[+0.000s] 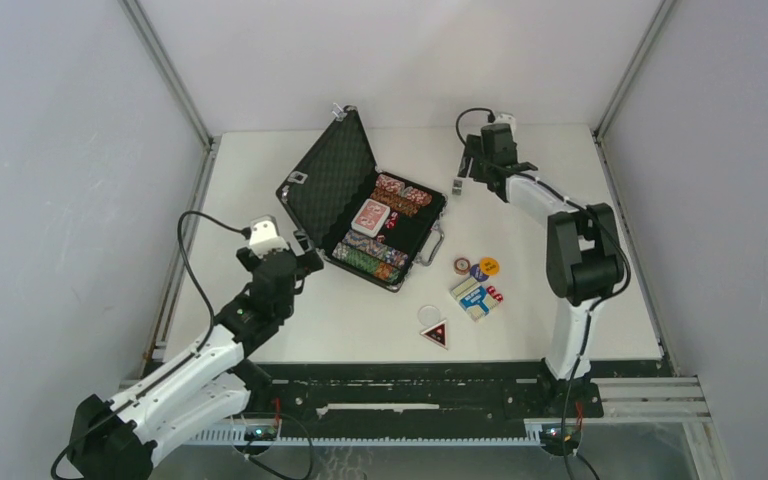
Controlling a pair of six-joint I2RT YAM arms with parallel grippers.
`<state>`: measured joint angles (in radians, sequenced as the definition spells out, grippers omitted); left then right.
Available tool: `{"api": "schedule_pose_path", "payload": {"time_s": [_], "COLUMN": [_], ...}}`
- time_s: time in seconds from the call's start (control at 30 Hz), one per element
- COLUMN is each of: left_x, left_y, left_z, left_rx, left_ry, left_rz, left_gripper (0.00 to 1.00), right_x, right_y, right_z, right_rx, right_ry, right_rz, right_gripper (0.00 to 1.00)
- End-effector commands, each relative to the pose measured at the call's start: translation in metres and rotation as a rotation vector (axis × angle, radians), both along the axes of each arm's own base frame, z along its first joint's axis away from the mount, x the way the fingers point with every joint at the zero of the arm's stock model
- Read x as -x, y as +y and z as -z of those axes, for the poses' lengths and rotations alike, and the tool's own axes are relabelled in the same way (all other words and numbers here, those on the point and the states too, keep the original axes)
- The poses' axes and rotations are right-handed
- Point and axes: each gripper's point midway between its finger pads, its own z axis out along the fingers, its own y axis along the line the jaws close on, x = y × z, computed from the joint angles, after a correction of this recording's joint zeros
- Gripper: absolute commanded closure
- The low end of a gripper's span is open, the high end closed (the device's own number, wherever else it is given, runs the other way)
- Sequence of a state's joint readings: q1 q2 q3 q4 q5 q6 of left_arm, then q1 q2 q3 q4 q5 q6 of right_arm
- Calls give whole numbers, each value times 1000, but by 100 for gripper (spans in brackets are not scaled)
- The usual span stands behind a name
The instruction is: Pack up texas hold em set
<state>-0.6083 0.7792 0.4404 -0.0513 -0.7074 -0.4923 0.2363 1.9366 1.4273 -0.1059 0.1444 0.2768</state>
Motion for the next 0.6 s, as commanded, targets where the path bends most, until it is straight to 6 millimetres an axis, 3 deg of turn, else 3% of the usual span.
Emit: {"api": "schedule_pose_path", "payload": {"time_s": [0.0,0.07,0.13,0.2,0.57], "left_x": [-12,-12,-11,-10,-12], "left_y": [2,2,4,5,2], "left_z": [-39,-38,-34,-30,-18], "left_rx": [-19,-22,-23,-21,-31], "left_ry": [-86,-87,-86,-80,-52], "left_rz": [-34,-39,-47,-52,-45], "left_gripper": [0,2,4,4,6], "right_x": [-20,-24,-28,-30,-35], "right_y": [10,16,19,21,20], "right_z": [-23,-22,-17,-9,18], "right_rx": [85,90,98,114,171], "right_ry": [-29,-20,-1,39,133], "right_rz": [6,3,9,13,62], "right_gripper": [24,23,13,10,12]}}
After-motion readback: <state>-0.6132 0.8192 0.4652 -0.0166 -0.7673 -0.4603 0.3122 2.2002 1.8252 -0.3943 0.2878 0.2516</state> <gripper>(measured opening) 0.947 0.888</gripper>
